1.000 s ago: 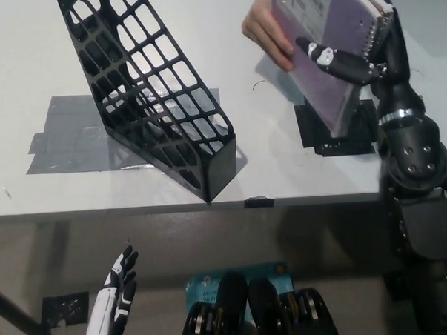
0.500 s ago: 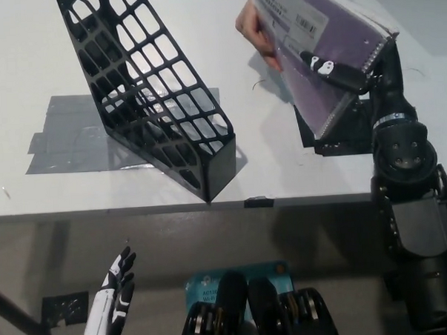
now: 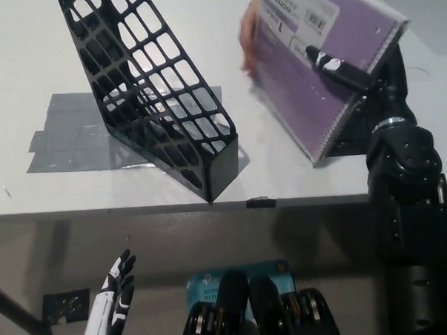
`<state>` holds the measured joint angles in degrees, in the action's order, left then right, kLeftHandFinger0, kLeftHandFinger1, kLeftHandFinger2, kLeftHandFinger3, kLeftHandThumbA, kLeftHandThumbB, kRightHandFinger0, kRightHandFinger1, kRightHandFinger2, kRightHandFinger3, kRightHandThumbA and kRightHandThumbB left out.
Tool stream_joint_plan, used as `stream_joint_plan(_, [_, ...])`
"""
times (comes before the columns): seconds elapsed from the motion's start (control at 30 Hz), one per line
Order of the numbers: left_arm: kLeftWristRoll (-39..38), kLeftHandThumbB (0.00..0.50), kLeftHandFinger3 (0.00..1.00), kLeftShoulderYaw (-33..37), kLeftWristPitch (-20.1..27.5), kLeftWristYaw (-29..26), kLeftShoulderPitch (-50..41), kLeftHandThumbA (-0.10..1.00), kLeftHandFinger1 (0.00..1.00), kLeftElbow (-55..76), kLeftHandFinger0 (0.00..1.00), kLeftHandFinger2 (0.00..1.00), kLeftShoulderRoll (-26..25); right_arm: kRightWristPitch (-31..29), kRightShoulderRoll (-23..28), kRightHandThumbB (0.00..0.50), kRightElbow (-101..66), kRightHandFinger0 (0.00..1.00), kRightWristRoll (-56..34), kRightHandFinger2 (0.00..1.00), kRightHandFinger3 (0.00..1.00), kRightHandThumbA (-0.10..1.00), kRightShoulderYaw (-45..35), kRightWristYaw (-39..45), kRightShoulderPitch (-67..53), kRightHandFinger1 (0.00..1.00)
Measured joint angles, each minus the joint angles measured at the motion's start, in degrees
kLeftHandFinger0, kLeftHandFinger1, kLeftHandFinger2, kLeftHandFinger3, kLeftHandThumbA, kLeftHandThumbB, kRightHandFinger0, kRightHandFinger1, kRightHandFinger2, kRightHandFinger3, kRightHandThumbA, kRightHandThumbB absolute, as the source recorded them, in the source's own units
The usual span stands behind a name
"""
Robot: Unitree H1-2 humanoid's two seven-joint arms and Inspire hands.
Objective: A person hands a notebook to the robot and the robot grabs it with its right hand and places it in the magazine stand kept in the centre of the desk infront of it.
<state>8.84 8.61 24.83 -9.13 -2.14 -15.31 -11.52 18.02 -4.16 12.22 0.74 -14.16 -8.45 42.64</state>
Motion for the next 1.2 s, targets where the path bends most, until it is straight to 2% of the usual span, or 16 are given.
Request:
stream_joint_plan(0.03, [0.0,0.5,1.0,0.0,0.0,0.0,0.0,1.0,1.0,0.0,0.96,1.0,0.0,0.3,-0.4,0.063,-0.9,0.0,-1.3,0.0,0.0,0.77,-1.0,0.0,0.0,0.0])
stream_joint_plan(0.07, [0.0,0.5,1.0,0.0,0.0,0.0,0.0,1.0,1.0,0.0,0.96,1.0,0.0,0.4,-0.8,0.015,-1.3,0.0,-2.0,0.0,0.0,0.77,-1.6,0.0,0.0,0.0])
stream_joint_plan(0.13, [0.0,0.5,1.0,0.0,0.0,0.0,0.0,1.0,1.0,0.0,0.96,1.0,0.0,0.9,-2.0,0.002,-3.4,0.0,-4.2,0.0,0.0,0.77,-3.8,-0.2,0.0,0.0])
stream_joint_plan(0.23, [0.0,0.5,1.0,0.0,0.0,0.0,0.0,1.0,1.0,0.0,0.94,1.0,0.0,1.5,-3.3,0.003,-6.7,0.0,-6.4,0.0,0.0,0.83,-6.0,-0.8,0.0,0.0])
stream_joint_plan(0.33, [0.0,0.5,1.0,0.0,0.0,0.0,-0.1,1.0,1.0,0.0,0.93,1.0,0.0,2.3,-4.5,0.0,-11.6,0.0,-9.0,0.0,0.0,0.84,-7.7,-2.1,0.6,0.0])
stream_joint_plan(0.4, [0.0,0.5,1.0,0.0,0.0,0.0,-0.2,1.0,1.0,0.0,0.96,1.0,0.0,2.6,-4.7,0.0,-13.2,0.0,-9.5,0.0,0.0,0.82,-8.0,-2.6,1.1,0.0])
stream_joint_plan(0.63, [-0.4,0.5,1.0,0.0,0.0,0.0,-0.3,1.0,1.0,0.0,0.94,1.0,0.0,3.0,-5.6,0.0,-20.4,0.0,-12.5,0.0,0.0,0.77,-8.8,-5.1,3.9,0.0])
stream_joint_plan(0.8, [-0.4,0.5,1.0,0.0,0.0,0.0,-0.2,1.0,1.0,0.0,0.94,1.0,0.0,3.0,-6.0,0.005,-22.3,0.0,-13.2,0.0,0.0,0.67,-8.5,-6.2,4.4,0.0])
stream_joint_plan(1.2, [-0.4,0.5,1.0,0.0,0.0,0.0,-0.3,1.0,1.0,0.0,0.93,1.0,0.0,2.7,-9.7,0.0,-22.1,0.0,-13.1,0.0,0.0,0.68,-4.1,-8.8,6.3,0.0])
